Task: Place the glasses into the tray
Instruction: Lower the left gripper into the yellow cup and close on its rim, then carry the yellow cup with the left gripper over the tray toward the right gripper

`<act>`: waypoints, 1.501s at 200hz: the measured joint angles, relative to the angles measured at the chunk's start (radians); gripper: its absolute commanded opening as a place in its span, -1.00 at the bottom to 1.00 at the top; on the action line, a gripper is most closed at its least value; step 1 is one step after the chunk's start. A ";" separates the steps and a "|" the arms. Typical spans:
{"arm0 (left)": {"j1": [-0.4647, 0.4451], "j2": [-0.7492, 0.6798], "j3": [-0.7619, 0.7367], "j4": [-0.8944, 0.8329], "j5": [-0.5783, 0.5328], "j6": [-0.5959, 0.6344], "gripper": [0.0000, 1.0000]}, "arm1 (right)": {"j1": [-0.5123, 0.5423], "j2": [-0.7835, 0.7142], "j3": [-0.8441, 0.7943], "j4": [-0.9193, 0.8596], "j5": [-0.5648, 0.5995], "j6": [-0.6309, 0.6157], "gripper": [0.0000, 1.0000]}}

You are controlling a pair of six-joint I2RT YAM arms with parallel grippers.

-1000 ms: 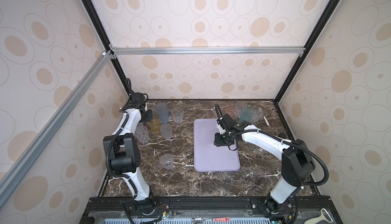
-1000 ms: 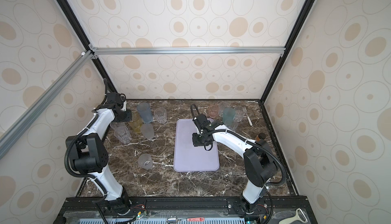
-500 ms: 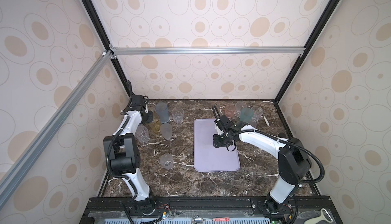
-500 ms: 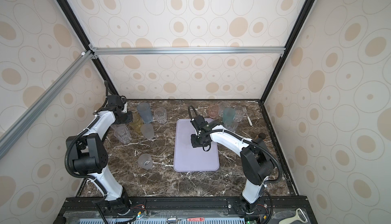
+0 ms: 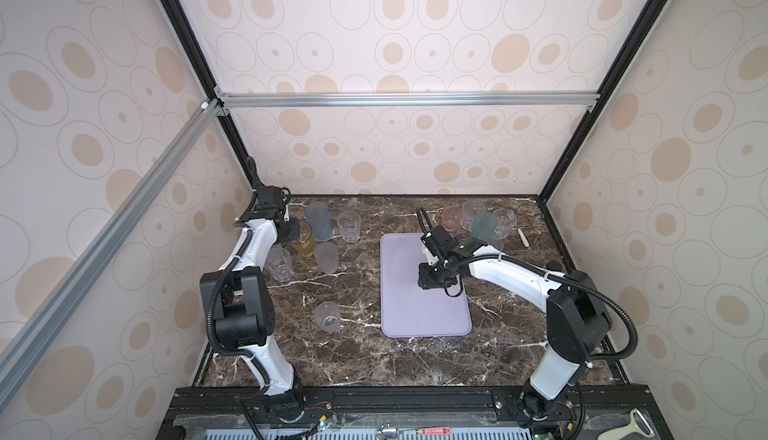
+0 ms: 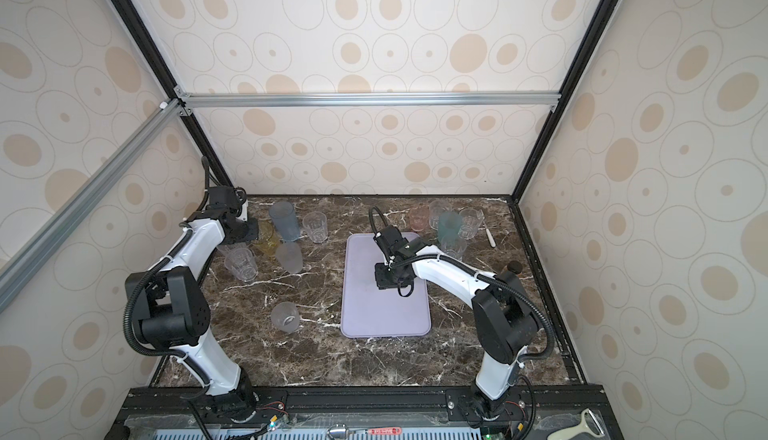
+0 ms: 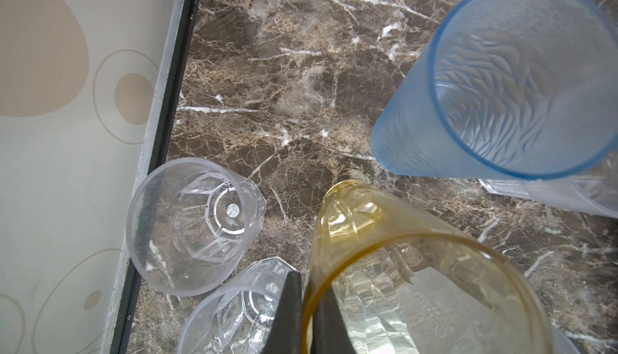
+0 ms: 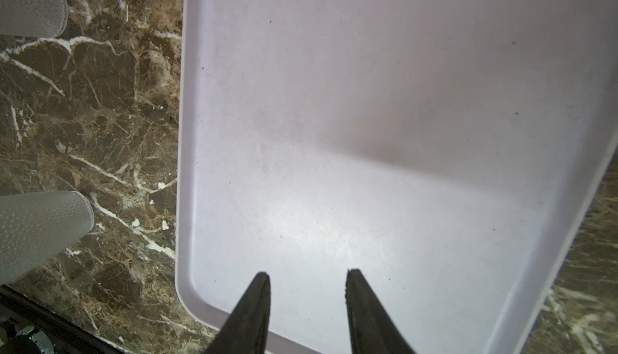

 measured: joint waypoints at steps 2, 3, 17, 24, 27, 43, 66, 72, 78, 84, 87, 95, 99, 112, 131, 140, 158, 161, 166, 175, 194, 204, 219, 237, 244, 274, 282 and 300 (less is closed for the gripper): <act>0.000 0.000 0.000 0.000 0.000 0.000 -1.00 | 0.000 0.000 0.000 0.000 0.000 0.000 -0.19; 0.000 0.000 0.000 0.000 0.000 0.000 -1.00 | 0.000 0.000 0.000 0.000 0.000 0.000 -0.19; 0.000 -0.003 0.000 0.000 0.000 0.000 -1.00 | 0.000 0.000 0.000 0.000 0.000 0.003 -0.19; 0.000 -0.003 0.000 0.000 -0.001 0.000 -1.00 | 0.000 0.000 0.000 0.000 0.000 0.005 -0.19; 0.000 -0.003 0.000 -0.001 -0.001 0.000 -1.00 | 0.001 0.000 0.000 0.000 0.000 0.007 -0.19; 0.000 -0.005 0.000 -0.006 -0.005 0.000 -1.00 | 0.002 0.000 0.000 0.000 0.000 0.008 -0.19; 0.000 -0.029 0.000 -0.024 -0.016 0.000 -1.00 | 0.003 0.000 0.004 0.000 0.000 0.011 -0.19; 0.000 -0.040 0.000 -0.029 -0.019 0.000 -1.00 | 0.003 0.000 0.005 0.000 0.000 0.011 -0.19; 0.000 -0.055 0.000 -0.037 -0.024 -0.001 -1.00 | 0.004 0.000 0.008 0.000 0.000 0.012 -0.20; 0.000 -0.071 0.002 -0.045 -0.030 -0.001 -1.00 | 0.004 0.000 0.010 0.000 0.000 0.012 -0.20; 0.000 -0.077 0.003 -0.050 -0.033 -0.001 -1.00 | 0.004 0.000 0.011 0.000 0.000 0.013 -0.20; 0.000 -0.104 0.009 -0.065 -0.046 -0.003 -1.00 | 0.004 0.000 0.014 0.000 0.000 0.013 -0.20; -0.001 -0.117 0.013 -0.072 -0.050 -0.005 -1.00 | 0.005 0.000 0.015 0.000 0.000 0.014 -0.20; -0.014 -0.164 0.035 -0.097 -0.072 -0.012 -1.00 | 0.005 0.000 0.018 -0.001 0.000 0.015 -0.23; -0.058 -0.246 0.079 -0.124 -0.127 -0.038 -1.00 | 0.005 -0.002 0.025 -0.002 0.008 0.018 -0.28; -0.107 -0.285 0.104 -0.129 -0.153 -0.055 -1.00 | 0.005 -0.008 0.026 0.000 0.016 0.020 -0.29; -0.288 -0.347 0.146 -0.114 -0.192 -0.097 -1.00 | 0.006 -0.040 0.026 0.000 0.050 0.022 -0.31; -0.327 -0.355 0.151 -0.109 -0.192 -0.104 -1.00 | 0.006 -0.047 0.027 0.000 0.057 0.022 -0.32; -0.388 -0.363 0.153 -0.100 -0.193 -0.117 -1.00 | 0.006 -0.061 0.027 -0.001 0.072 0.022 -0.32; -0.489 -0.365 0.152 -0.083 -0.188 -0.138 -1.00 | 0.005 -0.087 0.032 -0.005 0.106 0.022 -0.32; -0.657 -0.321 0.122 -0.039 -0.144 -0.171 -1.00 | -0.010 -0.146 0.051 -0.016 0.169 0.013 -0.26; -0.715 -0.263 0.110 -0.035 -0.130 -0.178 -1.00 | -0.031 -0.175 0.067 -0.027 0.183 0.006 -0.24; -0.766 -0.151 0.108 -0.040 -0.113 -0.180 -1.00 | -0.078 -0.198 0.103 -0.053 0.165 -0.007 -0.22; -0.792 -0.021 0.108 -0.061 -0.105 -0.175 -1.00 | -0.126 -0.198 0.154 -0.088 0.127 -0.021 -0.20; -0.795 0.023 0.108 -0.075 -0.106 -0.170 -1.00 | -0.134 -0.195 0.168 -0.103 0.102 -0.025 -0.20; -0.804 0.111 0.150 -0.106 -0.107 -0.158 -1.00 | -0.129 -0.174 0.174 -0.123 -0.005 -0.022 -0.20; -0.807 0.112 0.166 -0.112 -0.113 -0.154 -1.00 | -0.127 -0.162 0.170 -0.120 -0.032 -0.016 -0.19; -0.813 0.126 0.200 -0.130 -0.123 -0.147 -0.94 | -0.126 -0.127 0.166 -0.115 -0.089 -0.004 -0.16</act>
